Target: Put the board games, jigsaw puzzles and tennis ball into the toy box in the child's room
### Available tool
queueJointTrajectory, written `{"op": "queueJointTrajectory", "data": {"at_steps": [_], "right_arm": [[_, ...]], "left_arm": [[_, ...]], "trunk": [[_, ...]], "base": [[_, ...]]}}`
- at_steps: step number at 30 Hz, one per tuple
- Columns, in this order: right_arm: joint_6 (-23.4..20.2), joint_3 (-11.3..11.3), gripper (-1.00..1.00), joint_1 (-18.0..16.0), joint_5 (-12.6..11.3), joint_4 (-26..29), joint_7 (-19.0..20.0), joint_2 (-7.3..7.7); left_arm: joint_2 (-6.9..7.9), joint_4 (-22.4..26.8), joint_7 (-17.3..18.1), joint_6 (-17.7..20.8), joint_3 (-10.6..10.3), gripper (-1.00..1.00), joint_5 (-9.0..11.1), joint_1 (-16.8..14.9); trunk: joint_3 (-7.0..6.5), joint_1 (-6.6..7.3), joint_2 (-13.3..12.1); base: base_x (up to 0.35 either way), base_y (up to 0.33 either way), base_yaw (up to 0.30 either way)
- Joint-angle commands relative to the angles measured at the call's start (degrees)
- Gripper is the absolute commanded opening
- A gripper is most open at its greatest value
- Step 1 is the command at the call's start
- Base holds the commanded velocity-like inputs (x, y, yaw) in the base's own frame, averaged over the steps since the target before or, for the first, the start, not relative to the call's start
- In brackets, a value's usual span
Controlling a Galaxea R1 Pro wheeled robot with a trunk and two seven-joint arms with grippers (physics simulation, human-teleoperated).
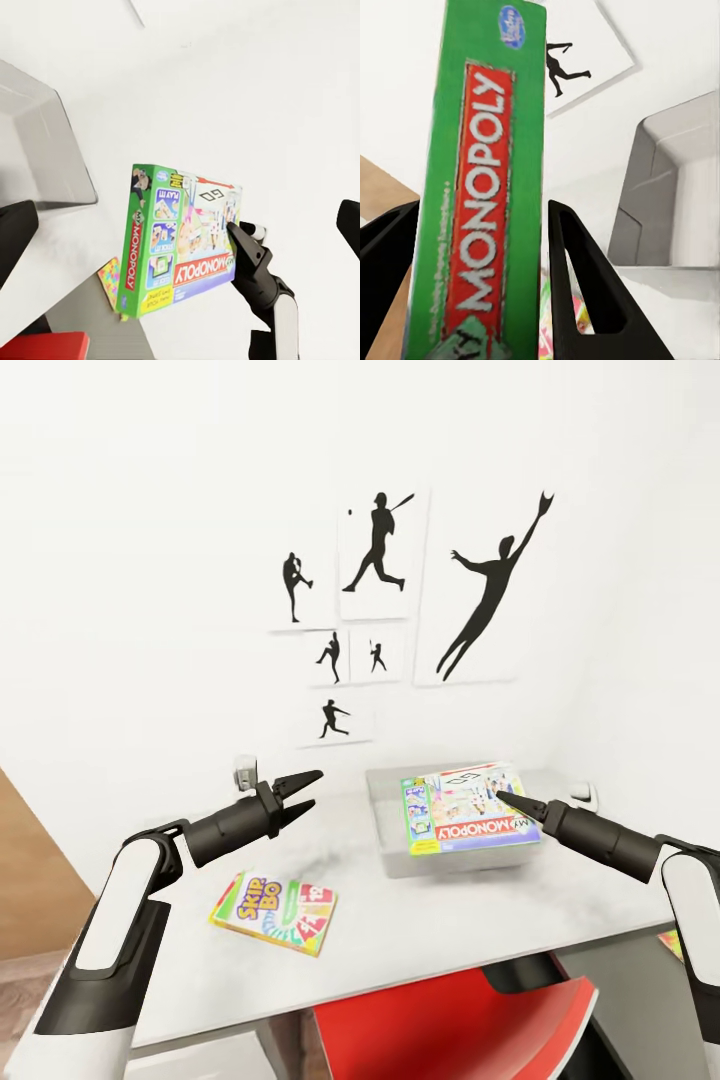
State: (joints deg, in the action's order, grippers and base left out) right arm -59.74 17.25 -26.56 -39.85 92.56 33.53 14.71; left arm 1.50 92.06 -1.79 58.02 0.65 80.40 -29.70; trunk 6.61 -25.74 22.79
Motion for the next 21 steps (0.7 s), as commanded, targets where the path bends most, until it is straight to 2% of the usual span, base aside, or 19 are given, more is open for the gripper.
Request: {"op": "queueJointTrajectory", "data": {"at_steps": [1, 7, 21], "right_arm": [[-0.26, 0.08, -1.00, -0.07, 0.30, -0.01, 0.45, 0.00], [-0.26, 0.09, -1.00, -0.07, 0.30, -0.01, 0.41, 0.04], [-0.26, 0.07, -1.00, -0.06, 0.30, -0.01, 0.48, 0.06]], "left_arm": [[-0.01, 0.03, -0.19, 0.26, 0.05, 1.00, 0.19, -0.06], [-0.04, 0.04, -0.22, 0.19, -0.02, 1.00, 0.19, -0.02], [-0.01, 0.05, -0.16, 0.12, -0.01, 1.00, 0.19, -0.01]], "trunk": [[0.13, -0.05, 0.12], [0.13, -0.05, 0.12], [0.13, -0.05, 0.12]], "base": [[0.104, -0.194, -0.023], [0.063, -0.114, -0.008], [0.010, -0.018, -0.001]]}}
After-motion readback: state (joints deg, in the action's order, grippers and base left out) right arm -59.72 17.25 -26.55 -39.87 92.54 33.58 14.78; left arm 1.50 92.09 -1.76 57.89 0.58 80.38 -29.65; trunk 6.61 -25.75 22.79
